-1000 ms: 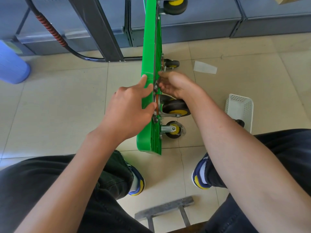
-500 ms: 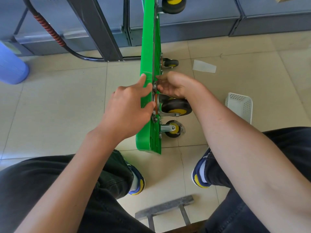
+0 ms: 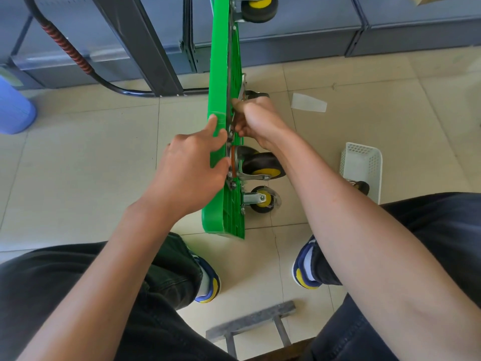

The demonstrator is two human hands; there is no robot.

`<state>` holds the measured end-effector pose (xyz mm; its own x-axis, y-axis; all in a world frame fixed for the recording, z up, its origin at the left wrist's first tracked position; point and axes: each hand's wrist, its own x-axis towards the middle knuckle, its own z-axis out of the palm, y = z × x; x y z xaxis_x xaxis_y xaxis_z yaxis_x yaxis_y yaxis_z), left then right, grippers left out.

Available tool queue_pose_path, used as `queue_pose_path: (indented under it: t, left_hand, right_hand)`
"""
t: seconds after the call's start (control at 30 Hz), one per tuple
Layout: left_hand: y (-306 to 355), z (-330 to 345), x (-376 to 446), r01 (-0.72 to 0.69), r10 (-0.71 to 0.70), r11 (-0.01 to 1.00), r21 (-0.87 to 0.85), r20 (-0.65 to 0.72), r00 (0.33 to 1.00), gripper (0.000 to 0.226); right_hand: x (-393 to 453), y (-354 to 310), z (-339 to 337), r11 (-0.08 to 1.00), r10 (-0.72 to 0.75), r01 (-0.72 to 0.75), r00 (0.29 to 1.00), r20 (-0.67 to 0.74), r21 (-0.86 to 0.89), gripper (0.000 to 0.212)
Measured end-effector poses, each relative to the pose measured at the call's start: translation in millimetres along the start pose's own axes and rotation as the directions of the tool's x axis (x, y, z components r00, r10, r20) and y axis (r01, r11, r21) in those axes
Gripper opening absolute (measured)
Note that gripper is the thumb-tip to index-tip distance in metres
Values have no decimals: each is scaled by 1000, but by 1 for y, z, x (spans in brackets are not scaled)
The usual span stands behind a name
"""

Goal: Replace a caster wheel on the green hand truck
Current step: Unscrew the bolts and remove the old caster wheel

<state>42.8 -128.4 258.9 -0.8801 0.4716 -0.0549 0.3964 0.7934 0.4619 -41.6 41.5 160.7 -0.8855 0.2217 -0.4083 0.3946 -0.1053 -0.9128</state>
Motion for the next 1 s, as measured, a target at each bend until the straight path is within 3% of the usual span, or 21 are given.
queue_pose_path:
  t: [0.33, 0.53, 0.8, 1.0]
  left_hand:
    - [-2, 0, 1, 21, -21, 1000, -16, 3, 1000, 42]
    - [-3, 1, 2, 31, -31, 999, -21, 3, 1000, 42]
    - [-3, 1, 2, 34, -34, 999, -27, 6, 999, 44]
    - [-6, 0, 2, 43, -43, 997, -62, 5, 999, 48]
  right_hand:
    - [-10, 7, 1, 984, -103, 94, 993, -50, -150, 32]
    - [-25, -3, 1, 939, -246, 227, 968, -45, -260, 31]
    - [-59, -1, 9, 791, -545, 472, 833, -96, -390, 13]
    - [-84, 18, 12, 710, -674, 592, 729, -122, -383, 8]
